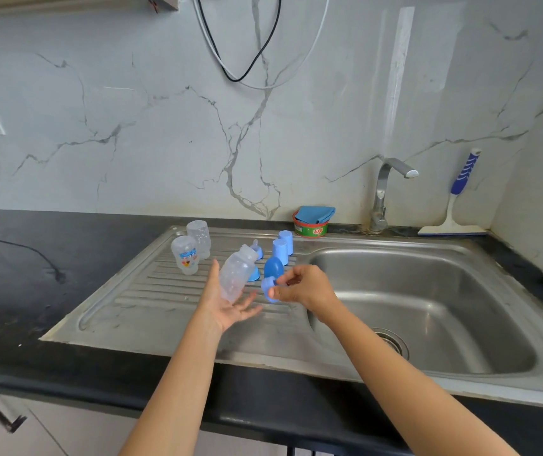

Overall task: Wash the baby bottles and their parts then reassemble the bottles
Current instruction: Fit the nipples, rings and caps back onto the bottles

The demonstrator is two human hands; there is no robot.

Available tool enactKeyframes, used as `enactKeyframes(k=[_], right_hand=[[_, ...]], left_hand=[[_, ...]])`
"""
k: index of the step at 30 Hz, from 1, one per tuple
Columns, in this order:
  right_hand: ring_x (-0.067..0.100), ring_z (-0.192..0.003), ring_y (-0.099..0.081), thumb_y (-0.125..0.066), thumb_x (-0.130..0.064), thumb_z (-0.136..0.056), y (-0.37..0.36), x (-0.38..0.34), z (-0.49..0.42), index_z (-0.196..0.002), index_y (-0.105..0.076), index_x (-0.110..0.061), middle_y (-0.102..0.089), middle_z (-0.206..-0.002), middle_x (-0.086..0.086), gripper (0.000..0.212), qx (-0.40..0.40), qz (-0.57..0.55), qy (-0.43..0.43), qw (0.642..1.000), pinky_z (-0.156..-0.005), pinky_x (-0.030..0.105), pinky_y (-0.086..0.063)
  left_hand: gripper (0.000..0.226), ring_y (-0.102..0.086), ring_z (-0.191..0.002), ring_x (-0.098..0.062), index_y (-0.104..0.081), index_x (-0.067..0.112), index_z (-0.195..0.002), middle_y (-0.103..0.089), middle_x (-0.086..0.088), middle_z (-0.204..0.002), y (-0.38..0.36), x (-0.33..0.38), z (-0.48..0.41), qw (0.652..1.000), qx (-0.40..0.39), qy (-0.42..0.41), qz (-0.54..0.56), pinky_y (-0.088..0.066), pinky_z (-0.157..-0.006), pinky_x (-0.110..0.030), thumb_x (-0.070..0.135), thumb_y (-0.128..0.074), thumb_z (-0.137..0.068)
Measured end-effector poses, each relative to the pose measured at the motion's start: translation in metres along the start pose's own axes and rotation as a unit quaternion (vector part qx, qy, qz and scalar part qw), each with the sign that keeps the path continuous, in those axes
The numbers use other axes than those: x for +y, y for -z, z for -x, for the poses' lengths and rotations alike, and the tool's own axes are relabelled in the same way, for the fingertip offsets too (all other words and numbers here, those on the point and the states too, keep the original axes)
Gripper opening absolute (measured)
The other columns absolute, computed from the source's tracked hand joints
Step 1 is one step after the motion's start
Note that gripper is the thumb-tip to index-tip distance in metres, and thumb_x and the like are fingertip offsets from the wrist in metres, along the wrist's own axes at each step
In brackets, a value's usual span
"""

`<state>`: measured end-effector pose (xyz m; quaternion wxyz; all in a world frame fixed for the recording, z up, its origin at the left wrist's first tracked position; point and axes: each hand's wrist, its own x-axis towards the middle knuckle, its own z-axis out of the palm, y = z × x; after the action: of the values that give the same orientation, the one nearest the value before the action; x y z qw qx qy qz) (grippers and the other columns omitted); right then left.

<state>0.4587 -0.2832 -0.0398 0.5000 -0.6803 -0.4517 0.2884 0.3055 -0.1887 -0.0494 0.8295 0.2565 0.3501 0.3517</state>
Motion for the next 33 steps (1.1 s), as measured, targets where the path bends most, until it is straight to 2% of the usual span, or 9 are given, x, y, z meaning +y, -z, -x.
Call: enactKeyframes(k=[5, 8, 10, 12, 14, 17, 22, 28, 33], right_hand=[[0.020, -0.076, -0.068, -0.092, -0.018, -0.056, -0.016, 0.004, -0.006, -0.076, -0.069, -0.010, -0.071, -0.080, 0.008, 0.032, 0.035, -0.058, 0.003, 0.998, -0.079, 0.037, -0.058], [0.011, -0.070, -0.064, -0.092, -0.017, -0.057, -0.019, 0.006, -0.006, -0.077, -0.070, -0.008, -0.069, -0.076, 0.002, 0.031, 0.043, -0.039, 0.008, 0.998, -0.070, 0.025, -0.057], [0.008, -0.068, -0.063, -0.092, -0.018, -0.056, -0.019, 0.007, -0.007, -0.077, -0.070, -0.010, -0.069, -0.077, 0.002, 0.031, 0.032, -0.020, 0.018, 0.999, -0.068, 0.022, -0.055], [0.008, -0.068, -0.063, -0.092, -0.020, -0.056, -0.019, 0.005, -0.007, -0.078, -0.071, -0.011, -0.070, -0.079, 0.003, 0.032, 0.011, 0.006, 0.033, 0.999, -0.069, 0.022, -0.055], [0.006, -0.068, -0.063, -0.091, -0.020, -0.058, -0.018, 0.004, -0.009, -0.081, -0.072, -0.011, -0.070, -0.078, -0.001, 0.032, -0.010, 0.031, 0.038, 0.999, -0.067, 0.017, -0.053], [0.005, -0.074, -0.067, -0.087, -0.013, -0.064, -0.013, 0.003, -0.012, -0.082, -0.072, -0.015, -0.071, -0.079, -0.005, 0.024, -0.042, 0.026, 0.034, 0.998, -0.066, 0.011, -0.050], [0.019, -0.079, -0.071, -0.081, -0.015, -0.073, -0.008, 0.003, -0.016, -0.081, -0.073, -0.012, -0.073, -0.079, 0.005, 0.012, -0.016, 0.003, 0.054, 0.998, -0.077, 0.026, -0.058], [0.012, -0.066, -0.060, -0.071, -0.010, -0.083, -0.022, 0.004, -0.012, -0.087, -0.066, -0.005, -0.067, -0.078, 0.006, 0.008, 0.048, 0.092, 0.117, 0.988, -0.063, 0.013, -0.048], [0.020, -0.073, -0.064, -0.067, -0.008, -0.084, -0.029, 0.005, -0.014, -0.086, -0.064, -0.008, -0.066, -0.079, 0.005, 0.003, 0.073, 0.122, 0.127, 0.982, -0.067, 0.025, -0.053]], left_hand=[[0.098, -0.055, -0.115, -0.049, -0.054, 0.004, -0.123, -0.059, -0.032, -0.122, -0.006, -0.016, -0.003, 0.991, -0.130, 0.014, 0.042, -0.042, -0.091, -0.068, 0.084, -0.031, -0.072], [0.083, -0.056, -0.116, -0.046, -0.048, 0.003, -0.131, -0.058, -0.031, -0.124, -0.003, -0.019, -0.004, 0.986, -0.166, -0.017, 0.010, -0.046, -0.092, -0.063, 0.064, -0.055, -0.076], [0.062, -0.060, -0.111, -0.044, -0.050, 0.000, -0.128, -0.061, -0.030, -0.120, -0.002, -0.020, -0.003, 0.987, -0.156, -0.027, -0.018, -0.049, -0.089, -0.060, 0.032, -0.069, -0.079], [0.040, -0.067, -0.099, -0.038, -0.054, -0.004, -0.120, -0.066, -0.028, -0.111, -0.002, -0.022, -0.001, 0.992, -0.121, -0.031, -0.030, -0.052, -0.087, -0.055, 0.007, -0.064, -0.083], [0.025, -0.070, -0.088, -0.033, -0.059, -0.005, -0.110, -0.069, -0.026, -0.102, -0.003, -0.022, -0.001, 0.994, -0.092, -0.033, -0.041, -0.054, -0.085, -0.050, 0.000, -0.061, -0.086], [0.022, -0.069, -0.092, -0.034, -0.059, -0.004, -0.108, -0.068, -0.027, -0.106, -0.003, -0.020, -0.003, 0.996, -0.073, -0.032, -0.034, -0.060, -0.073, -0.040, -0.001, -0.061, -0.087], [0.033, -0.071, -0.087, -0.029, -0.057, -0.001, -0.116, -0.071, -0.021, -0.101, -0.002, -0.020, -0.008, 0.998, -0.060, -0.031, 0.000, -0.060, -0.073, -0.042, 0.001, -0.063, -0.084], [0.029, -0.071, -0.087, -0.026, -0.060, 0.000, -0.113, -0.072, -0.018, -0.097, -0.002, -0.023, -0.010, 0.998, -0.046, -0.044, 0.001, -0.060, -0.068, -0.038, 0.002, -0.064, -0.085], [0.038, -0.069, -0.092, -0.027, -0.057, -0.002, -0.123, -0.068, -0.021, -0.111, -0.003, -0.022, -0.012, 0.998, -0.025, -0.060, -0.020, -0.059, -0.061, -0.034, 0.003, -0.064, -0.086]])
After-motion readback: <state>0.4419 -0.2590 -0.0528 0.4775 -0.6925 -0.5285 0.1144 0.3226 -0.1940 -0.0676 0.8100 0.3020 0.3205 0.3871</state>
